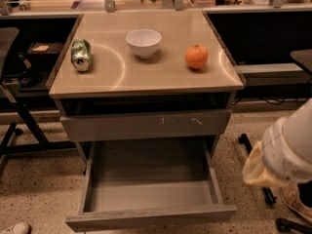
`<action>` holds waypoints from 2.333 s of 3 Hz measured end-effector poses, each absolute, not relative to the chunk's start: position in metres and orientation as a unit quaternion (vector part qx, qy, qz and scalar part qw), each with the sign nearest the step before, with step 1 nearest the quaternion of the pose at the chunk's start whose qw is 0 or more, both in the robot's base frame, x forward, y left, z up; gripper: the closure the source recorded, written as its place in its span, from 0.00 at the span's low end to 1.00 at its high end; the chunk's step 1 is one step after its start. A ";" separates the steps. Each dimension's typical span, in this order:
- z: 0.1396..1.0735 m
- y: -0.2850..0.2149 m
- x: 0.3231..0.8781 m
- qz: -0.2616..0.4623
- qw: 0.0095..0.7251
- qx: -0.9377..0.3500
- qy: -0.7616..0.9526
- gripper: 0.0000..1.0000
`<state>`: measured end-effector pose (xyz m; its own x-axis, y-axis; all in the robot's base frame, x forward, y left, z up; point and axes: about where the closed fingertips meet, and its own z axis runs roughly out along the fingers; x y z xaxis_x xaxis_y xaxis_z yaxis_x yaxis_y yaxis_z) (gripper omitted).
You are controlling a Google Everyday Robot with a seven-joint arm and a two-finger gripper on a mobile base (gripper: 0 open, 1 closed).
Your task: Close middle drawer
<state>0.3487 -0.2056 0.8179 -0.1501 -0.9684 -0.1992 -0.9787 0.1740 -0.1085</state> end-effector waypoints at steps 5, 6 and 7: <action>0.583 -0.168 0.329 0.133 0.050 -0.611 0.779 1.00; 0.543 -0.163 0.326 0.150 0.040 -0.606 0.780 1.00; 0.538 -0.162 0.325 0.155 0.039 -0.605 0.780 1.00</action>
Offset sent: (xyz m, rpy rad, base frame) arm -0.0232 -0.0026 -0.0329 -0.0115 0.0755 0.0020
